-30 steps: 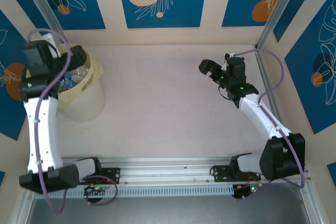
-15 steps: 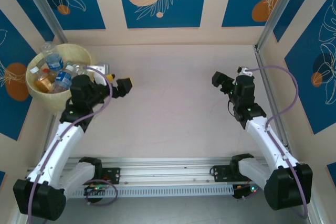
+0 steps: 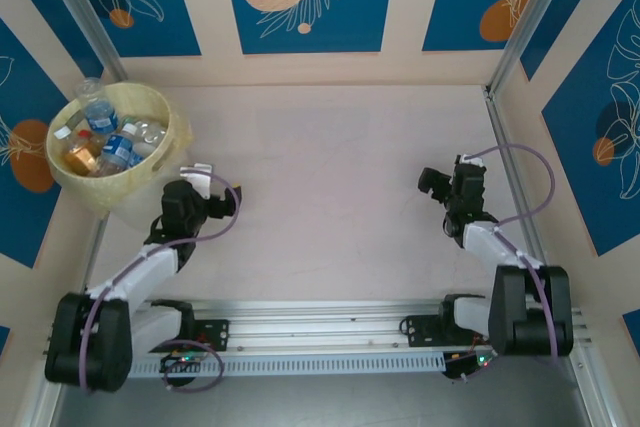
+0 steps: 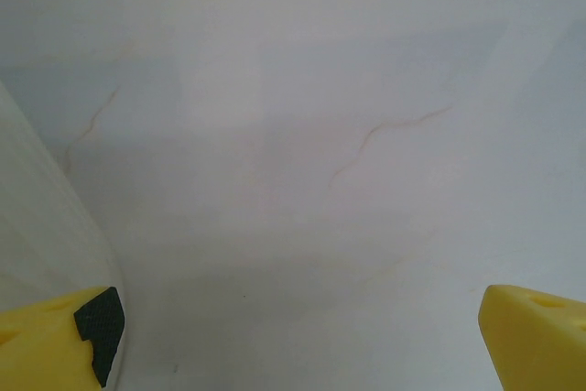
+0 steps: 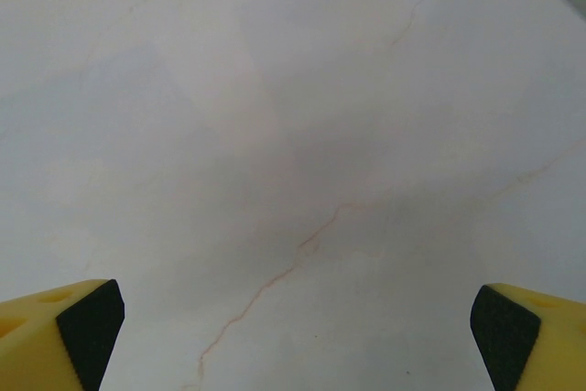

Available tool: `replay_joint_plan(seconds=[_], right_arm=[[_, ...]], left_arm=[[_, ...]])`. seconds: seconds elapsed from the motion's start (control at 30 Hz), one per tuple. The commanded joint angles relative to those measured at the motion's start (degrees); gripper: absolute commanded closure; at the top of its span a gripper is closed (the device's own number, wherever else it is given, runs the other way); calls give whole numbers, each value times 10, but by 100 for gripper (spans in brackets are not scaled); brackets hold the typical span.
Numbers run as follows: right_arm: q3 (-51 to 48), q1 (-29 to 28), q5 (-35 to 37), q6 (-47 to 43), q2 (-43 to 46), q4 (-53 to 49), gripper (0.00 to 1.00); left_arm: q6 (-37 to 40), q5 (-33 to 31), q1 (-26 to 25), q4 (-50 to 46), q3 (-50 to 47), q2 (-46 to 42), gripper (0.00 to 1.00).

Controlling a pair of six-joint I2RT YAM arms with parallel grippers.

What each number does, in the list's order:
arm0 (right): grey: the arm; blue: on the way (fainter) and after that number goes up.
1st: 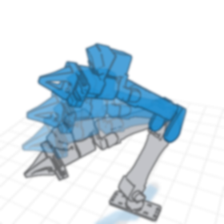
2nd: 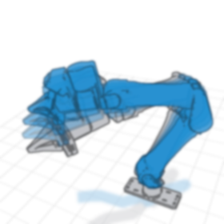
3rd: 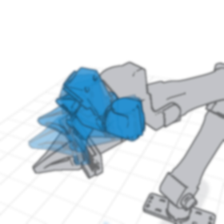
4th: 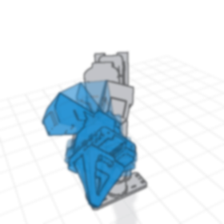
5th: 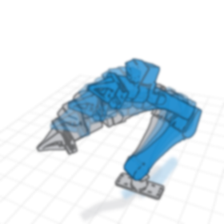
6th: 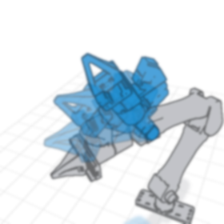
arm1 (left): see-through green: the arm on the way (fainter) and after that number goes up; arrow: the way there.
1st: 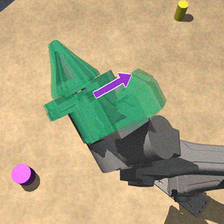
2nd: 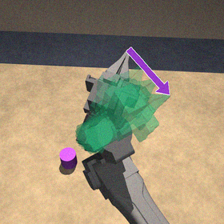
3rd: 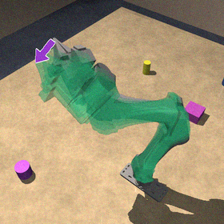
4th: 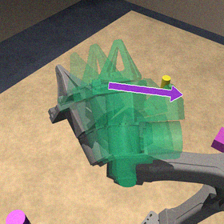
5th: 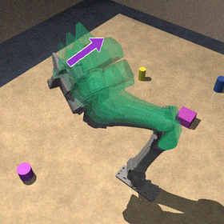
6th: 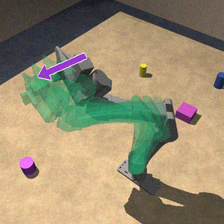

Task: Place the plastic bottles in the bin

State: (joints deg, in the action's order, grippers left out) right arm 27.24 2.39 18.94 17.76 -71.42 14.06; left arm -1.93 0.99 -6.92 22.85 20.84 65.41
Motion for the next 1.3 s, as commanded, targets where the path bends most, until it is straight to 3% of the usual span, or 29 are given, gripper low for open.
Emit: replay_joint_plan(seconds=[0.0,0.13,0.23,0.4,0.43,0.53,0.63,0.7,0.73,1.27], right_arm=[[3,2,-76,-49,-48,96,1],[9,0,-113,-83,-77,144,1],[0,1,-128,-101,-81,177,1],[-26,2,-188,-113,-74,225,1],[-43,1,-204,-114,-78,267,1],[-71,-13,-211,-132,-102,342,1],[-73,-25,-180,-133,-163,409,1],[-26,-20,-138,-114,-153,292,0],[-35,-17,-150,-113,-160,327,1],[-31,-22,-150,-121,-158,315,1]], left_arm=[[39,-25,19,141,-21,65,0],[58,-45,24,219,-23,101,0],[50,1,39,271,-29,144,0],[55,14,39,335,-13,237,0],[50,-3,38,282,0,224,0],[16,-87,38,289,-3,222,0],[11,-101,38,310,-13,224,0],[16,-88,38,294,-4,225,0],[18,-85,38,289,0,227,0],[22,-104,30,283,4,227,0]])
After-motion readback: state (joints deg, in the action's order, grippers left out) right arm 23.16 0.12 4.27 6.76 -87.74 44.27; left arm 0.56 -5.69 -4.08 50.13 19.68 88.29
